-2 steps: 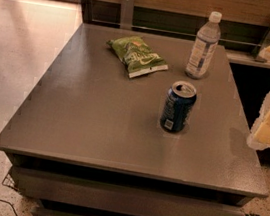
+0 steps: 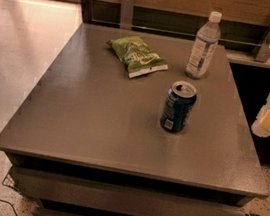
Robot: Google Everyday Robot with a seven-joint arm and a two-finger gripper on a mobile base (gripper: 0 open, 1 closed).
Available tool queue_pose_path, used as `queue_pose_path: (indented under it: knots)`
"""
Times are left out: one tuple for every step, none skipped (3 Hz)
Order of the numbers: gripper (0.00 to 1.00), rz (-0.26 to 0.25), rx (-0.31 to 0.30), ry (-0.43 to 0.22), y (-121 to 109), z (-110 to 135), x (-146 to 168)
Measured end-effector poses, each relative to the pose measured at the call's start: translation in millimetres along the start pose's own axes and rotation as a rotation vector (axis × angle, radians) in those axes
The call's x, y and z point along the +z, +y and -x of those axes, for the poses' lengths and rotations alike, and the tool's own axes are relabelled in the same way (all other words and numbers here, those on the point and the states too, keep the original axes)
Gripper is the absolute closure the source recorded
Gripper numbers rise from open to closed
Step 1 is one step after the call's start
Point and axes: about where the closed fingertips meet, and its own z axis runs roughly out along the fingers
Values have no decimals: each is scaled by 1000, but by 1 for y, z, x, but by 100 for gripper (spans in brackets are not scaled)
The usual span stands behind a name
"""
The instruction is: Pick blue plastic bottle
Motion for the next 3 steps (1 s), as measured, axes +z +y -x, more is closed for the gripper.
queue_pose_path:
  knots:
    - [0,-58,117,-109,-36,-7,-10]
    - [0,-112,210,-318,-70,4,-8]
    - [0,-145,227,-493,-89,27,-1]
